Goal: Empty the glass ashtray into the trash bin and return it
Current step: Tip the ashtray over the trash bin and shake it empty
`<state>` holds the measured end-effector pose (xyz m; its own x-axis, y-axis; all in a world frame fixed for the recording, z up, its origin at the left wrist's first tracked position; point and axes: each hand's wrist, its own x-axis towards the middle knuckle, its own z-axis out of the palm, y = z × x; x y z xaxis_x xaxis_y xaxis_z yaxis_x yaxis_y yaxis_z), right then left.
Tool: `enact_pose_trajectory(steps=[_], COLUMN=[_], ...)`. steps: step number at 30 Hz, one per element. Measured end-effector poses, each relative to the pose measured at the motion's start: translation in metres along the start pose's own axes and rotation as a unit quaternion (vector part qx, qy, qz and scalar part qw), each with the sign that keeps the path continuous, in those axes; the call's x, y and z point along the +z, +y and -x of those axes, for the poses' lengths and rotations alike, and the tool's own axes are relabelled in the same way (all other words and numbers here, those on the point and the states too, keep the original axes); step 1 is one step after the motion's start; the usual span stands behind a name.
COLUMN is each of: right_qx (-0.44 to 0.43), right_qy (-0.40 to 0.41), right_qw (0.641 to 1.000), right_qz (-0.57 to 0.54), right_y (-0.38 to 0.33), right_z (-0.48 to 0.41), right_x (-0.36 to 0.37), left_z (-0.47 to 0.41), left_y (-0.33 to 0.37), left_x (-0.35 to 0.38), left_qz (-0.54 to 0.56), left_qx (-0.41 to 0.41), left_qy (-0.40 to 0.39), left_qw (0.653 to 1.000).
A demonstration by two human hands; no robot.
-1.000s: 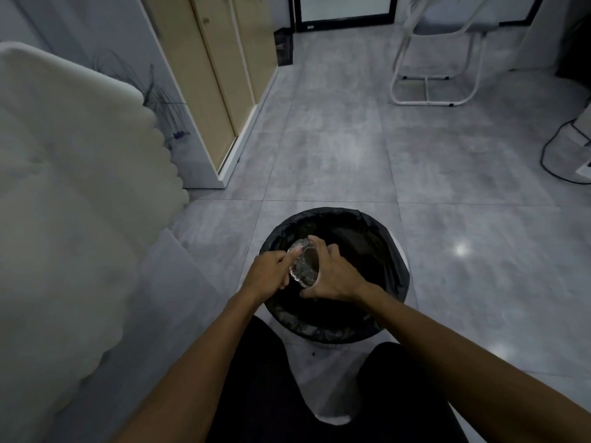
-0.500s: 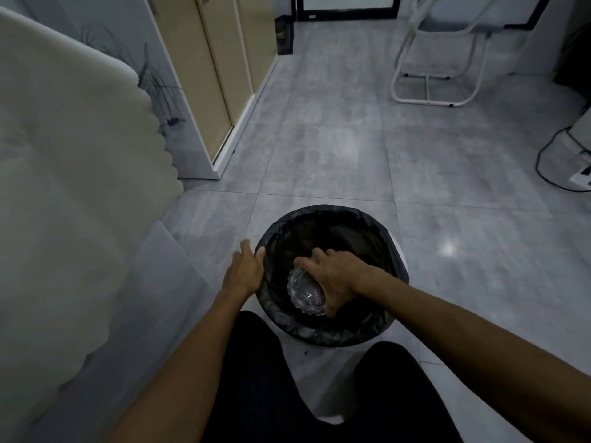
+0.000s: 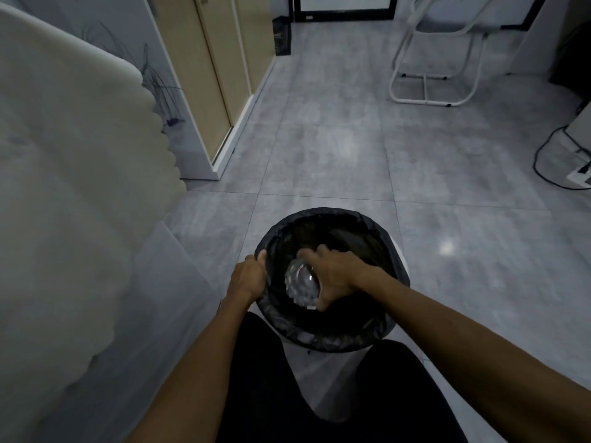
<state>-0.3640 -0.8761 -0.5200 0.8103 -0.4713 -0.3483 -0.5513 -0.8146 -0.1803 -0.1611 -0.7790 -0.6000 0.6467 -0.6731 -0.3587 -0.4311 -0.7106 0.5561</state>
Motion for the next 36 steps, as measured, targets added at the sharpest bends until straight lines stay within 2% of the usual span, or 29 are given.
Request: enact_pose_trajectory(steps=[4,5,7,9,10,12,15,17,19,21,23,28,32,34,36], right_qx=[0.14,0.135,0.037,-0.061,-0.081,-0.058,0.033,0.071,0.026,-0.057,-0.084,-0.035,-0.003,0.014,0.026], right_qy=[0.087,0.083,0.009,-0.09,-0.1,-0.051,0.034,0.055,0.019,-0.071,-0.116,-0.052,0.005,0.053,0.104], right_qw=[0.984,0.985,0.997,0.994,0.991,0.997,0.998,0.993,0.996,0.993,0.986,0.981,0.976,0.955,0.913], right_qz=[-0.06,-0.075,-0.07,0.001,0.037,0.022,-0.04,-0.078,-0.084,-0.071,-0.086,-0.183,-0.217,-0.293,-0.394], right_y=[0.014,0.01,-0.004,-0.017,-0.02,-0.016,0.002,0.01,0.0,-0.018,-0.025,0.003,0.026,0.033,0.034], right_z=[-0.001,-0.002,-0.001,-0.002,-0.003,-0.006,-0.006,-0.007,-0.007,-0.005,-0.004,-0.002,0.0,0.001,0.001], right_x=[-0.002,-0.001,0.002,0.006,0.008,0.006,-0.002,-0.005,-0.004,0.0,0.002,-0.012,-0.015,-0.017,-0.023], left_z=[0.005,0.006,0.005,0.005,0.004,0.006,0.012,0.015,0.019,0.017,0.01,0.014,0.015,0.016,0.016], left_y=[0.003,0.003,0.001,-0.004,-0.005,-0.007,-0.003,0.003,0.005,0.003,-0.002,0.014,0.018,0.024,0.038], left_x=[0.002,0.002,0.003,0.003,0.003,0.002,0.0,-0.001,-0.001,0.0,0.002,-0.007,-0.01,-0.013,-0.018], left_qz=[0.007,0.006,0.012,0.011,0.01,0.006,0.011,0.011,0.014,0.028,0.03,0.019,-0.054,-0.113,-0.146], left_qx=[0.0,0.0,-0.001,0.004,0.009,0.011,0.0,-0.004,-0.004,-0.007,-0.009,-0.023,-0.032,-0.007,0.055], left_qy=[0.014,0.015,0.019,0.023,0.024,0.026,0.028,0.03,0.033,0.035,0.032,0.027,0.023,0.081,0.152], left_qw=[1.0,1.0,1.0,1.0,1.0,1.0,1.0,0.999,0.999,0.999,0.999,0.999,0.998,0.99,0.976])
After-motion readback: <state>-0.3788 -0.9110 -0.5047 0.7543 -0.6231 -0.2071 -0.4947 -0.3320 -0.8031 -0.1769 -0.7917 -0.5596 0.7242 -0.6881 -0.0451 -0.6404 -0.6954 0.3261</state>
